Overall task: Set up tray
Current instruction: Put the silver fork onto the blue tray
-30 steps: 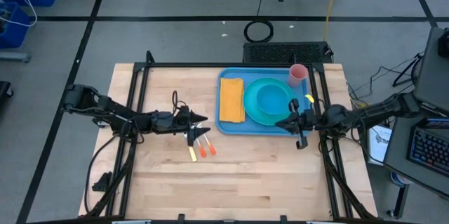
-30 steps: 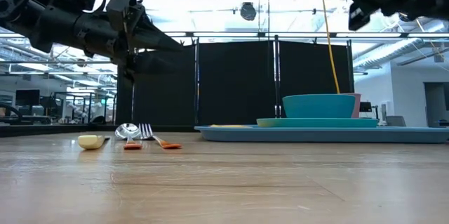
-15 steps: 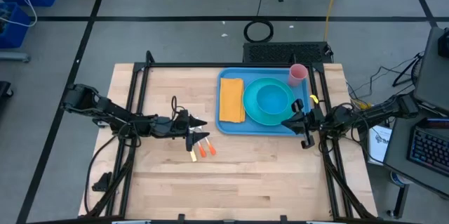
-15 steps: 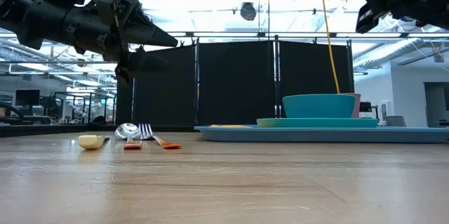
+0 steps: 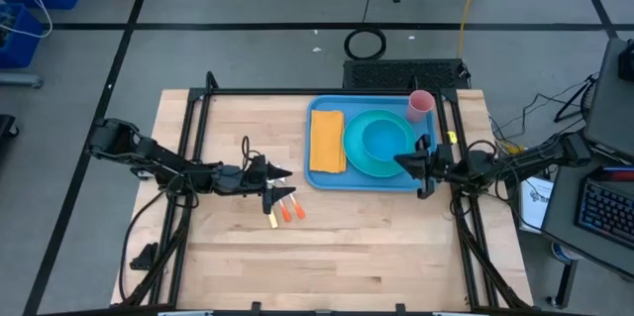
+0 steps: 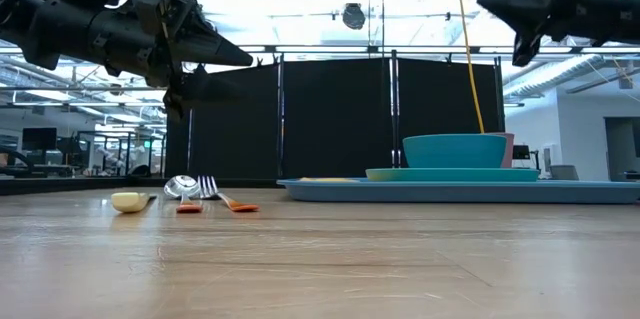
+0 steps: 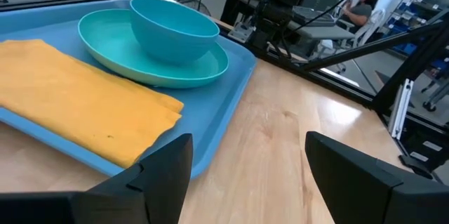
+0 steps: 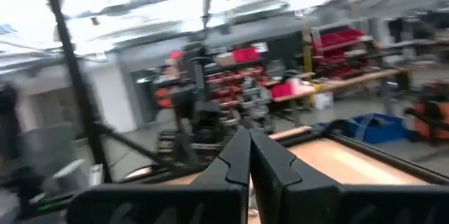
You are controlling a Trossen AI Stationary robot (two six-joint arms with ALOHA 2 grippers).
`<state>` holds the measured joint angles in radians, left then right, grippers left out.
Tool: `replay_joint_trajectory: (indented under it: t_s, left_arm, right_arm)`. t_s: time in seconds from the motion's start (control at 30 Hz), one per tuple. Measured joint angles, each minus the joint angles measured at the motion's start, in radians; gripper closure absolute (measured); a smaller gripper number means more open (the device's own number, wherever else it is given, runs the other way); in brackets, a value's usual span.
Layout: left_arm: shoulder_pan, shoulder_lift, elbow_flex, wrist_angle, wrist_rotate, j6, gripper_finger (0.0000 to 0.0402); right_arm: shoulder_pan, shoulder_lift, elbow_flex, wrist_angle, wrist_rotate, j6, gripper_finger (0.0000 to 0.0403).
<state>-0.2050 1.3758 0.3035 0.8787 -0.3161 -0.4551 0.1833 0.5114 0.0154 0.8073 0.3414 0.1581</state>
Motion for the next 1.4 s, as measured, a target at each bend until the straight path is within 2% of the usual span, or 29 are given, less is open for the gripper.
replay_joint_trajectory:
  t_s: [0.13,0.37,0.53,0.73,0.87,1.1,1.3,1.4]
  left_arm:
    - [0.000,0.000,0.000,0.003,0.000,-0.014,0.0123]
    - [0.001,0.000,0.000,0.019,-0.022,-0.143,0.0123]
    - [0.001,0.000,0.000,0.067,-0.142,-0.258,0.0123]
    - [0.018,0.000,0.063,0.066,-0.354,-0.369,0.0123]
    - [0.031,0.000,0.139,0.066,-0.358,-0.534,0.0123]
    - [0.053,0.000,0.215,0.070,-0.359,-0.512,0.0123]
    - [0.098,-0.008,0.243,0.059,-0.458,-0.495,0.0123]
    - [0.114,-0.007,0.267,0.062,-0.470,-0.491,0.0123]
  right_arm:
    - [0.000,0.000,0.000,-0.019,0.024,-0.017,0.0403]
    - [0.000,0.000,0.000,-0.020,0.024,-0.020,0.0403]
    - [0.000,0.000,-0.001,-0.020,0.024,-0.020,0.0403]
    - [0.000,0.000,-0.001,-0.022,0.024,-0.020,0.0403]
    - [0.000,0.000,-0.002,-0.026,0.023,-0.020,0.0403]
    - [0.000,0.000,-0.002,-0.027,0.023,-0.020,0.0403]
    - [0.000,0.000,-0.002,-0.027,0.023,-0.020,0.0403]
    - [0.000,0.000,-0.002,-0.027,0.023,-0.020,0.0403]
